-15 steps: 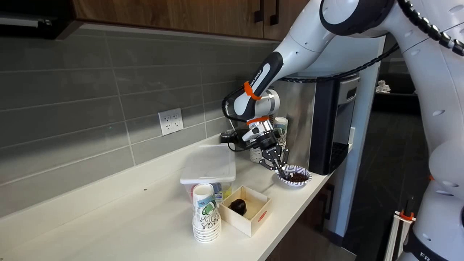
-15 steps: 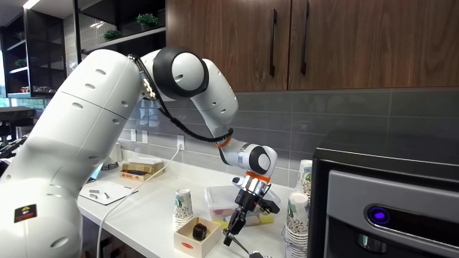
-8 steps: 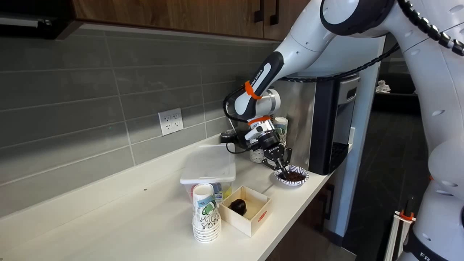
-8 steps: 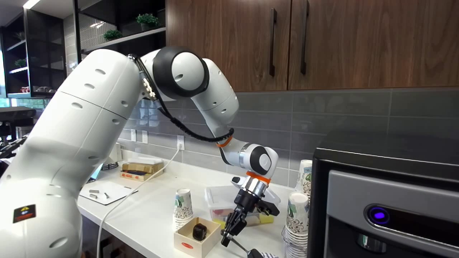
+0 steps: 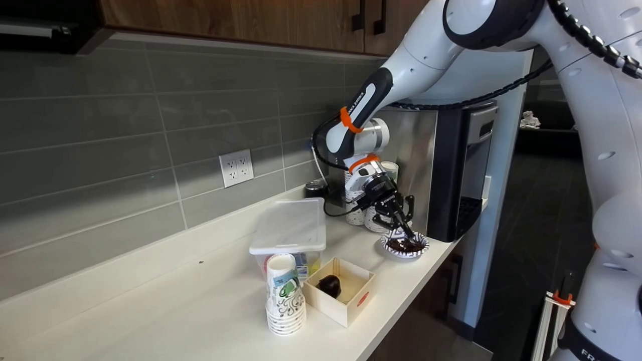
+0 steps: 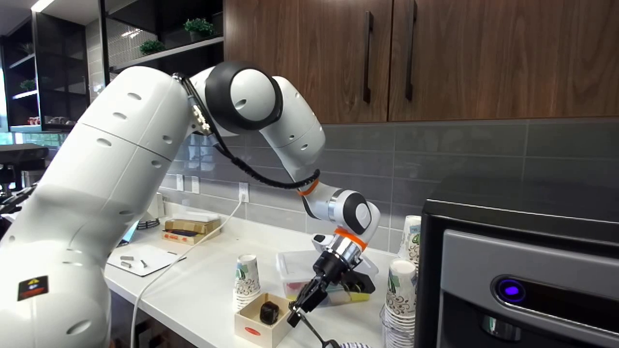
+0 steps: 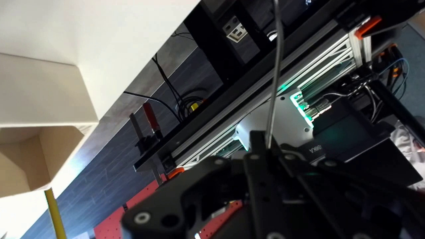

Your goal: Use the silver spatula to stir the contents of the white plate on the right

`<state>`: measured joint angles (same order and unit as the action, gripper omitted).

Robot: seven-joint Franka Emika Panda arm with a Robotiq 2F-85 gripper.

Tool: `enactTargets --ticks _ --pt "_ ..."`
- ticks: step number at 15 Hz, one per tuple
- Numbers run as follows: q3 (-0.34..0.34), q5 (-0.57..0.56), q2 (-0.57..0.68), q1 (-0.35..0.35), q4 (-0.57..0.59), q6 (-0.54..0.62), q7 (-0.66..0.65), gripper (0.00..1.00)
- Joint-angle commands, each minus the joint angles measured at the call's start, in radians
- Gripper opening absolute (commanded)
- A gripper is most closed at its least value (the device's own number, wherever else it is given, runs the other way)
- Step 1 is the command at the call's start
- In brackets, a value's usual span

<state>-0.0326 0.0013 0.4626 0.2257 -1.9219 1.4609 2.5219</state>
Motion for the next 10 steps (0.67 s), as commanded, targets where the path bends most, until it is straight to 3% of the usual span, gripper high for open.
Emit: enactTargets --ticks 1,10 --pt "-0.013 0.052 0.008 0.013 0.035 -0.007 -0.045 0.01" --pt "-0.001 0.084 0.063 0.044 0.086 0.032 0.104 0.01"
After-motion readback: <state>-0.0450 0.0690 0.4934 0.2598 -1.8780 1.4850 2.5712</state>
